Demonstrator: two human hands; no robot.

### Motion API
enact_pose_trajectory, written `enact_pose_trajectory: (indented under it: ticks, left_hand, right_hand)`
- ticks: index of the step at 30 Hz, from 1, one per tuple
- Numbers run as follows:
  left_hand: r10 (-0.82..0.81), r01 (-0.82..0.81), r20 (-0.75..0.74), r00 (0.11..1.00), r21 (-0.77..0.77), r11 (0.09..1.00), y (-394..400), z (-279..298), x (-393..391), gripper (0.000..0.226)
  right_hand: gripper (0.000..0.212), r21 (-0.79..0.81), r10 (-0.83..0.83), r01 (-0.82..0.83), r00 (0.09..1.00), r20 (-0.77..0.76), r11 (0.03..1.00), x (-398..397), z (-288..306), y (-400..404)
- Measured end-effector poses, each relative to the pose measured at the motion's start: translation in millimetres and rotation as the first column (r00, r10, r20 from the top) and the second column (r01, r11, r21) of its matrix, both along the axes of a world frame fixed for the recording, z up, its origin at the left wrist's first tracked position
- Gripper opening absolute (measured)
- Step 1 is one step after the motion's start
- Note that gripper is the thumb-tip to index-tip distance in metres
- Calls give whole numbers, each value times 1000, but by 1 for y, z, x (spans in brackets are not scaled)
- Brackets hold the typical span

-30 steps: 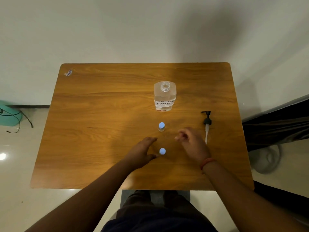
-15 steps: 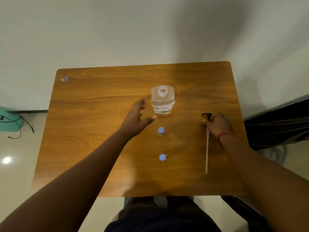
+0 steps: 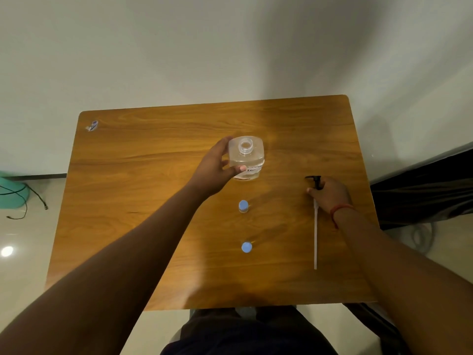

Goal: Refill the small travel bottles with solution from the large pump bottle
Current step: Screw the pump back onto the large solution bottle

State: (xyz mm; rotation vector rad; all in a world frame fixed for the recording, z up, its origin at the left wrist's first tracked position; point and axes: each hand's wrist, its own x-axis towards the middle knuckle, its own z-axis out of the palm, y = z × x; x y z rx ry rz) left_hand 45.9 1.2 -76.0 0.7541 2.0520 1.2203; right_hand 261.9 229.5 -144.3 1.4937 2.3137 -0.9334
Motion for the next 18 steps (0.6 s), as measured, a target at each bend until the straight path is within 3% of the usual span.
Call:
enact_pose_trajectory:
  ticks: [8,18]
  left_hand:
    - [2,-2,-37,999,-10,1000,-4,10,-4,65]
    - [-3,5,-45,999,41,999,-10,74,-19,58]
  right_hand:
    - [16,-3,9,-9,995,-101,1000,-10,23,1]
    - [17,146,116,-77,950,-289,986,-42,104,12]
